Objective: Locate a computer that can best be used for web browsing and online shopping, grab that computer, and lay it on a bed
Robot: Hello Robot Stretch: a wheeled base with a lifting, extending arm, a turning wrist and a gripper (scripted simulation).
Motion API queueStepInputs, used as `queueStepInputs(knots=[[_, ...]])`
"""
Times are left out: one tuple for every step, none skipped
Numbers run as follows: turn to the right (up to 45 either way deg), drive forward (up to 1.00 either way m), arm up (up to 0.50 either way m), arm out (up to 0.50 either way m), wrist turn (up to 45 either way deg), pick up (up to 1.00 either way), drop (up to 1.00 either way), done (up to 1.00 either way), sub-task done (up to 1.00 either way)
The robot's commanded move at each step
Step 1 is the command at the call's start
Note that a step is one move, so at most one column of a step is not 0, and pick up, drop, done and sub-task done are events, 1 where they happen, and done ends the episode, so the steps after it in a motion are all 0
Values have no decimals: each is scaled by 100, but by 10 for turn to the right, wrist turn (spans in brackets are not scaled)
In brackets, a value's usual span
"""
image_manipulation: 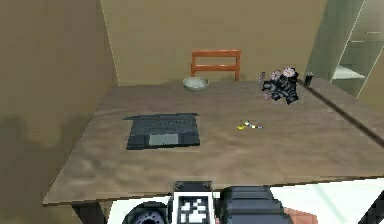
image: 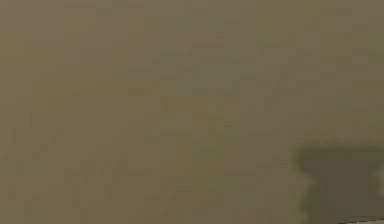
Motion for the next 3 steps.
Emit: queueStepInputs(knots=[[0, 0, 0, 44, 0, 0, 0, 0, 0], [0, 0, 0, 0, 450, 0, 0, 0, 0], [0, 0, 0, 0, 450, 0, 0, 0, 0]])
